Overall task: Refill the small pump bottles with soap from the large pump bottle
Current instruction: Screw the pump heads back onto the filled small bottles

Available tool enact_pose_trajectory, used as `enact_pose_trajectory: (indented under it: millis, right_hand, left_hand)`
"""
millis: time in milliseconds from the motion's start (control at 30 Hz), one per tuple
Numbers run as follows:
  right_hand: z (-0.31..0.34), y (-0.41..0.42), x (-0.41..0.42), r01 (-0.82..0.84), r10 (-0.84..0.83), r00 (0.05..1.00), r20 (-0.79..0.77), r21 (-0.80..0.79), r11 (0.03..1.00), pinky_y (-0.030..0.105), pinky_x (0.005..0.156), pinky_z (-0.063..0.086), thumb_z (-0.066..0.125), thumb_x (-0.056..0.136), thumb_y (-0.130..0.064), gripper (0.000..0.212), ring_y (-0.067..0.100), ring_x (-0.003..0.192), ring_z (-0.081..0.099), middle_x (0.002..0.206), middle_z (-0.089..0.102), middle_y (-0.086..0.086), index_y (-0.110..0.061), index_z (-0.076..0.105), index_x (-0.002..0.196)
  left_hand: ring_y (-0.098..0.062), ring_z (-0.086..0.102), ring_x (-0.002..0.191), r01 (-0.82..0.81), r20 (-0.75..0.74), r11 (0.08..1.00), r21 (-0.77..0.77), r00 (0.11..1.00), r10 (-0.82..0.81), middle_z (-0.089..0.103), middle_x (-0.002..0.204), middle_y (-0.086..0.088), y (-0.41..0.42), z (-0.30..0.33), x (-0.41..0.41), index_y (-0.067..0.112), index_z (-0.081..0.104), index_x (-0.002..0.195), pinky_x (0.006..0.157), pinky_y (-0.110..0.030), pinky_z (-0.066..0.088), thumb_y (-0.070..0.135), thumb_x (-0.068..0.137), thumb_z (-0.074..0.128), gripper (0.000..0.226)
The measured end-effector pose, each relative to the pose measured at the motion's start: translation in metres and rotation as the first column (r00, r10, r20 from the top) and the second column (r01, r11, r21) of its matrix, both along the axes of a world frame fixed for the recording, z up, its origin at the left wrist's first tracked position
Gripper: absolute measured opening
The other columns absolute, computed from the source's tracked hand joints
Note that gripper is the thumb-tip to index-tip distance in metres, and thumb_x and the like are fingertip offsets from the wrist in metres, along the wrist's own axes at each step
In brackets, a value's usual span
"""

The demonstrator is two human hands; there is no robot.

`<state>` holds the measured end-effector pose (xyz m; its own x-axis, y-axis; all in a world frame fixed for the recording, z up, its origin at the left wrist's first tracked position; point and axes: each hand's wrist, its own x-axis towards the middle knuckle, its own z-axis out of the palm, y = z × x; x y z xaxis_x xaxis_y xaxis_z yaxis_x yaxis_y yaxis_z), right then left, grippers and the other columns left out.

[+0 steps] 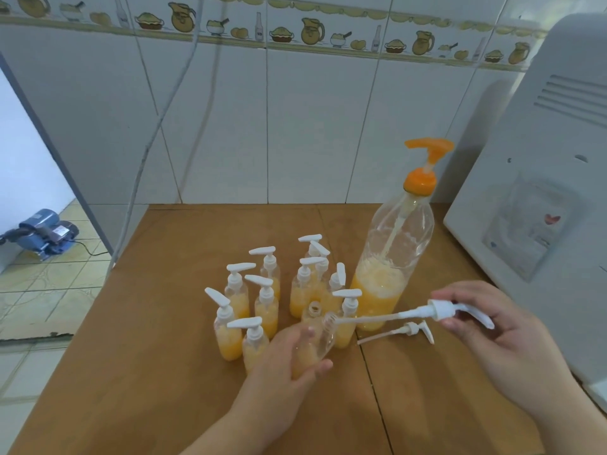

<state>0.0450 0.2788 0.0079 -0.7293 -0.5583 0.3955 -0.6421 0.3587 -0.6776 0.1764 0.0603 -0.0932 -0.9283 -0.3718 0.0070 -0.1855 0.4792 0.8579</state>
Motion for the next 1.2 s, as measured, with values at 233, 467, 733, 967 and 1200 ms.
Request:
enact_pose_trajectory:
  millis: [233, 467, 733, 967, 1200]
  right_hand:
    - [0.003, -0.009, -0.004, -0.040, 0.041, 0.999, -0.016, 0.036, 0.999, 0.003, 0.076, 0.040, 0.069, 0.077, 0.002, 0.043, 0.005, 0.088, 0.060, 0.099, 0.063, -0.014, -0.039, 0.066, 0.091]
    - [0.004, -0.044, 0.010, -0.179, 0.149, 0.964, 0.221, 0.121, 0.976, 0.011, 0.074, 0.044, 0.076, 0.075, -0.025, 0.033, 0.009, 0.084, 0.062, 0.090, 0.067, -0.013, -0.045, 0.065, 0.099]
    - [-0.039, -0.090, 0.042, -0.019, 0.048, 0.775, 0.630, -0.052, 0.998, 0.009, 0.055, 0.044, 0.072, 0.060, -0.066, 0.050, 0.003, 0.061, 0.057, 0.065, 0.064, -0.007, -0.020, 0.067, 0.076]
    - [-0.051, -0.103, 0.047, 0.146, 0.143, 0.643, 0.752, -0.304, 0.941, 0.027, 0.067, 0.046, 0.078, 0.056, -0.032, 0.046, 0.019, 0.071, 0.057, 0.074, 0.063, 0.014, 0.004, 0.064, 0.081]
    - [-0.056, -0.112, 0.048, 0.264, 0.368, 0.407, 0.836, -0.493, 0.829, 0.031, 0.078, 0.046, 0.090, 0.047, -0.035, 0.046, 0.018, 0.086, 0.063, 0.095, 0.072, 0.008, -0.016, 0.074, 0.086]
  left_hand:
    - [0.033, 0.023, 0.111, 0.003, -0.020, 0.997, -0.076, 1.000, -0.005, 0.039, 0.118, 0.039, -0.006, 0.007, 0.011, 0.050, 0.036, 0.119, 0.084, 0.008, 0.025, 0.050, 0.084, 0.060, 0.042]
    - [0.025, 0.032, 0.104, 0.092, 0.009, 0.980, -0.176, 0.996, -0.092, 0.037, 0.119, 0.034, -0.004, 0.011, 0.018, 0.041, 0.038, 0.133, 0.086, 0.007, 0.023, 0.056, 0.086, 0.053, 0.052]
    - [0.027, 0.033, 0.108, 0.118, 0.018, 0.992, -0.052, 0.993, -0.117, 0.041, 0.122, 0.032, 0.006, 0.003, 0.027, 0.040, 0.037, 0.133, 0.089, 0.004, 0.024, 0.044, 0.092, 0.052, 0.044]
    - [0.012, 0.040, 0.119, 0.062, 0.014, 0.998, -0.002, 0.998, -0.062, 0.046, 0.132, 0.025, 0.002, 0.000, 0.022, 0.040, 0.036, 0.136, 0.102, -0.017, 0.035, 0.051, 0.091, 0.048, 0.047]
    - [0.009, 0.050, 0.114, 0.058, -0.065, 0.956, 0.289, 0.997, -0.041, 0.058, 0.118, 0.028, 0.001, 0.009, 0.017, 0.038, 0.051, 0.120, 0.094, -0.011, 0.038, 0.042, 0.088, 0.054, 0.032]
